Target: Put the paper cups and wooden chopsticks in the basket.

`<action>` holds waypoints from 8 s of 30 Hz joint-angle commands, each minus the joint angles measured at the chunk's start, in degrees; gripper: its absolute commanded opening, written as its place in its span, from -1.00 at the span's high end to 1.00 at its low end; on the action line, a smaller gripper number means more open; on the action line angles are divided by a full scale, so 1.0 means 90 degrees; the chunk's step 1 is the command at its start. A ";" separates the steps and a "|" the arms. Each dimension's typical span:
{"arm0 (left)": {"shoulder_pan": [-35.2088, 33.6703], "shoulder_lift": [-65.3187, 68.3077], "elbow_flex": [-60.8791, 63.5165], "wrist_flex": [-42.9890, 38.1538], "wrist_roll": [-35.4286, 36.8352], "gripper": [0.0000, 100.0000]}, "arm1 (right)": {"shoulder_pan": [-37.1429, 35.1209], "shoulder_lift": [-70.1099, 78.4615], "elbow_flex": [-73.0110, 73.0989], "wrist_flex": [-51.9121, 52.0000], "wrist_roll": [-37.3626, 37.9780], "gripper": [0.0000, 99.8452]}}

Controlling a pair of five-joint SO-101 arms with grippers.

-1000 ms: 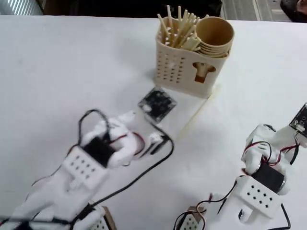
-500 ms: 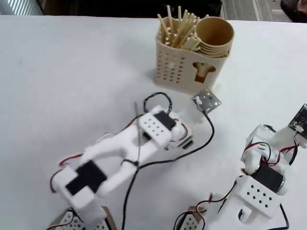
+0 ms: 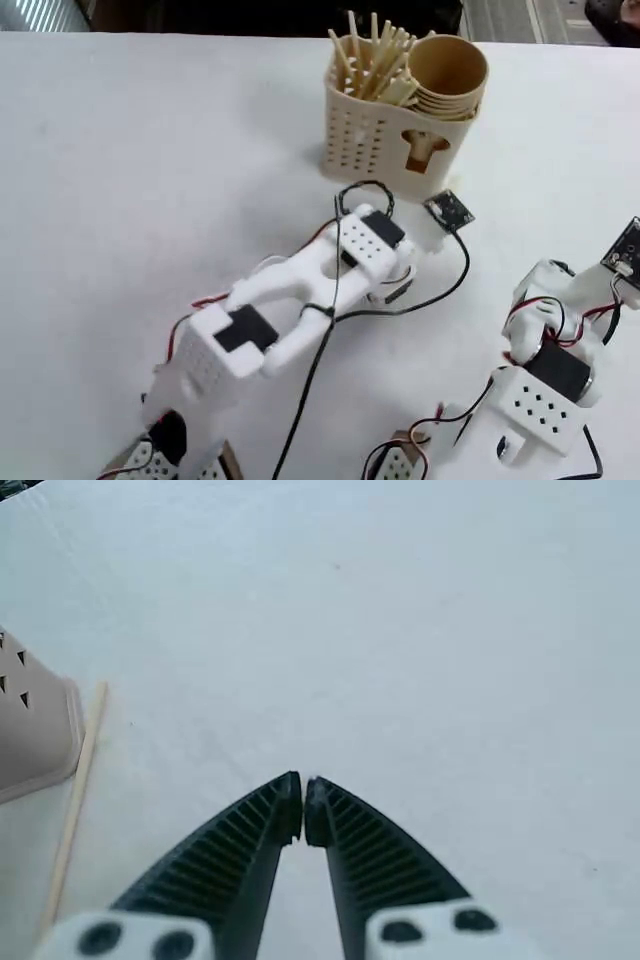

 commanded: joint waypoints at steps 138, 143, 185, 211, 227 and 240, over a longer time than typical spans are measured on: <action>-0.1490 -0.2545 -0.4132 -0.2813 -0.0400 0.96 | 0.0073 -0.0161 -0.0020 -0.0083 0.0303 0.96; -0.1646 -0.1607 -0.4132 -0.3683 0.0195 0.96 | 0.0073 -0.0171 -0.0020 -0.0083 0.0303 0.96; -0.1919 -0.0737 -0.9758 0.3585 -0.0313 0.97 | -0.0054 -0.0171 -0.0029 -0.0103 0.0313 0.96; -0.3043 -0.6364 -0.6017 0.3956 -0.0098 0.95 | -0.2838 -0.4117 0.1045 0.1773 0.0654 0.96; -0.3033 -1.1199 0.0459 0.2608 -0.0156 0.95 | -0.3687 -0.4117 0.1495 0.2652 0.0703 0.96; -0.3082 -1.5253 0.6154 0.0371 -0.0860 0.94 | -0.3697 -0.4117 0.3565 0.1617 0.0703 0.96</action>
